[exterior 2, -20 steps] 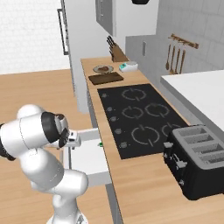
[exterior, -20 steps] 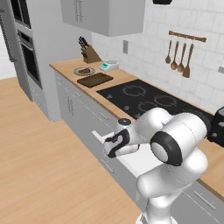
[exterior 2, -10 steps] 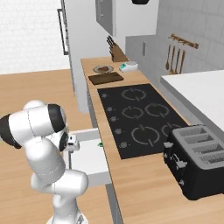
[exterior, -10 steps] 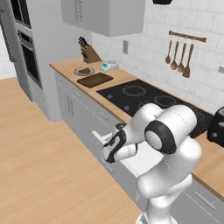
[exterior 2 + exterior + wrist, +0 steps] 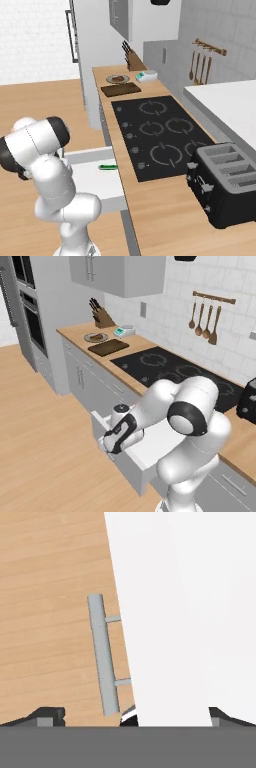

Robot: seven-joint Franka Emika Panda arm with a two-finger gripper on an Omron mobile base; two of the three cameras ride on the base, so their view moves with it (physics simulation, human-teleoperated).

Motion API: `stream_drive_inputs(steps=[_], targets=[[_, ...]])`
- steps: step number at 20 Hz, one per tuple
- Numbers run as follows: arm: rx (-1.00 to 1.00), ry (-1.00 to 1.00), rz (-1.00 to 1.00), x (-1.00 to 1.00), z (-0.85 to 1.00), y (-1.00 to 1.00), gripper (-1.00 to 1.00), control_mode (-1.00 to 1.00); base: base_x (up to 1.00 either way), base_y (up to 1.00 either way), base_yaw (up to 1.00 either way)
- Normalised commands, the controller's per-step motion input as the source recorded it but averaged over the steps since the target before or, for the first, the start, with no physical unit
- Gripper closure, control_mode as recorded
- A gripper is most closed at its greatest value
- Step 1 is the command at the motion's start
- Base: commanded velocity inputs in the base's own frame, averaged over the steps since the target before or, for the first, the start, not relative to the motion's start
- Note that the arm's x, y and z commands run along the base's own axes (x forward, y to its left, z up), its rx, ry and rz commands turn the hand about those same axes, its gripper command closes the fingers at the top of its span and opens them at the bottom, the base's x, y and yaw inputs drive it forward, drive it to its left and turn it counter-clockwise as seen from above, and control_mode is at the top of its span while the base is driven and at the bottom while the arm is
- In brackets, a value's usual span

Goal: Pick up the knife from the drawer and place it on the cutting board. Then place the meat from the plate to the cutting board.

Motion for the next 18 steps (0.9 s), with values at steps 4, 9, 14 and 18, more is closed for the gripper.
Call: stream_drive_inputs(steps=[4,9,14,18], targets=[[0.00,0.10,0.00,-0.43,-0.33,1.00,-1.00,-1.00,0.00,0.00,0.00],[0.00,0.07,0.00,-0.43,0.04,0.94,-1.00,-1.00,0.00,0.00,0.00],[0.00,0.02,0.00,-0.34,0.47,0.44,-1.00,-1.00,0.00,0.00,0.00],[0.00,-0.01,0.00,-0.31,1.00,-0.20,-1.00,-1.00,0.00,0.00,0.00]])
